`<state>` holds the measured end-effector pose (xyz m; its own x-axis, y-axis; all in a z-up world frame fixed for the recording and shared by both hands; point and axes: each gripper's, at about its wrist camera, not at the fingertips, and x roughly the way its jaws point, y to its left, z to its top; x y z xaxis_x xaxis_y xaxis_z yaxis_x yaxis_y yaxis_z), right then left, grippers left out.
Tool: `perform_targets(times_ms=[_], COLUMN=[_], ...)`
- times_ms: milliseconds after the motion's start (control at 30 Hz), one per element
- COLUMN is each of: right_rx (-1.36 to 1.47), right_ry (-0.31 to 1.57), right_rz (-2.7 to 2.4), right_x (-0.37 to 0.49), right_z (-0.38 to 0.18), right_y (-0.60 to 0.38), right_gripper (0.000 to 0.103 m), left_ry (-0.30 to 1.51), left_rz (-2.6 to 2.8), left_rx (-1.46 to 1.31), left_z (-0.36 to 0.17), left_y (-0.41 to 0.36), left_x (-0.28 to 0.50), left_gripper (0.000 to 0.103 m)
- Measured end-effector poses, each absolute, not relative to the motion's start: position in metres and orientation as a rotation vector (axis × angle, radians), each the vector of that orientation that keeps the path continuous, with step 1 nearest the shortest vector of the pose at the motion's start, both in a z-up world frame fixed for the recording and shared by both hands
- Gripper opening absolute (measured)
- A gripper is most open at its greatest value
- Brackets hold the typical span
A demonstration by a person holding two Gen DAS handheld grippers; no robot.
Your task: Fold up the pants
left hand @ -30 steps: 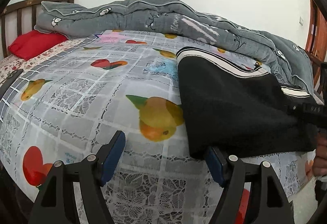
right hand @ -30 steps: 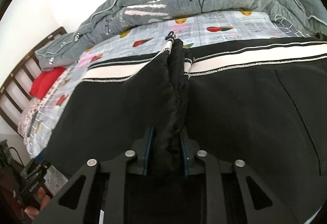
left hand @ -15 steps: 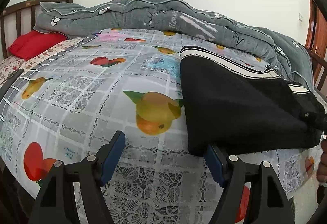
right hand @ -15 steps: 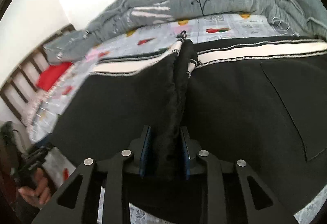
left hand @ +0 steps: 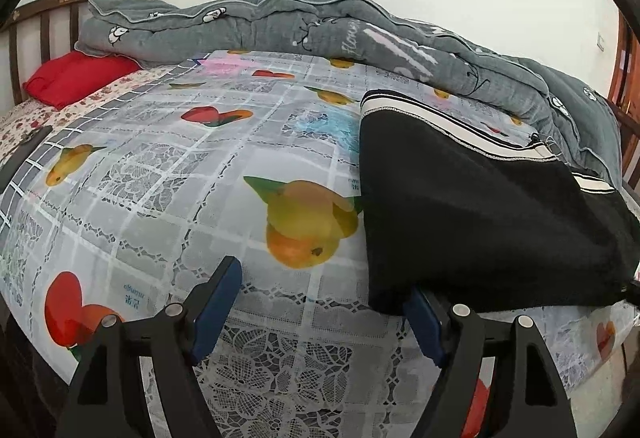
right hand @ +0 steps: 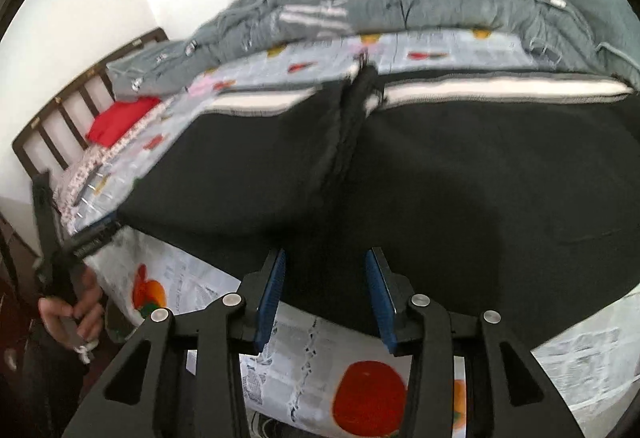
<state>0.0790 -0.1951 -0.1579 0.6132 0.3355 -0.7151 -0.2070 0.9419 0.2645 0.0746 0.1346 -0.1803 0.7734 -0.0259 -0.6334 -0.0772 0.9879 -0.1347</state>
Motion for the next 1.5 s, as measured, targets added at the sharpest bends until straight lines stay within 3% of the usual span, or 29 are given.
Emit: perform_targets(times_ms=[67,200,367,467,667,1067,1300,1500], right_rx=[0.187,0.214,0.198,0.228,0.169,0.167,0.179,0.157], right_ry=[0.833,0.834,0.725,0.666,0.792,0.672,0.783,0.769], right_rz=[0.302,0.316,0.315,0.256,0.22,0.187,0.193,0.2], right_x=[0.082,0.097,0.091,0.081,0.09,0.09,0.103,0.086], right_z=[-0.162,-0.16,-0.133,-0.122,-0.158,-0.099,-0.152,-0.134], right_y=[-0.193,-0.184,-0.196,-0.212,-0.211,-0.23,-0.214,-0.231], right_gripper=[0.043,0.016,0.01,0.01,0.013,0.015,0.015,0.025], left_ry=[0.694,0.689,0.681,0.665,0.677,0.593,0.603,0.705], left_rz=[0.029,0.026,-0.012,-0.007,-0.014,-0.118,-0.079,-0.045], left_rx=[-0.157,-0.141,-0.128,-0.101,-0.135,-0.096,-0.157,-0.143], left_z=[-0.18,-0.182,-0.179,-0.18,-0.182,-0.164,-0.149,-0.176], left_y=[0.135,0.135,0.132,0.124,0.127,0.131,0.118,0.099], left_x=[0.074,0.075,0.069,0.066,0.064,0.03,0.065,0.087], left_gripper=[0.077,0.077,0.077,0.078,0.078,0.076,0.076,0.077])
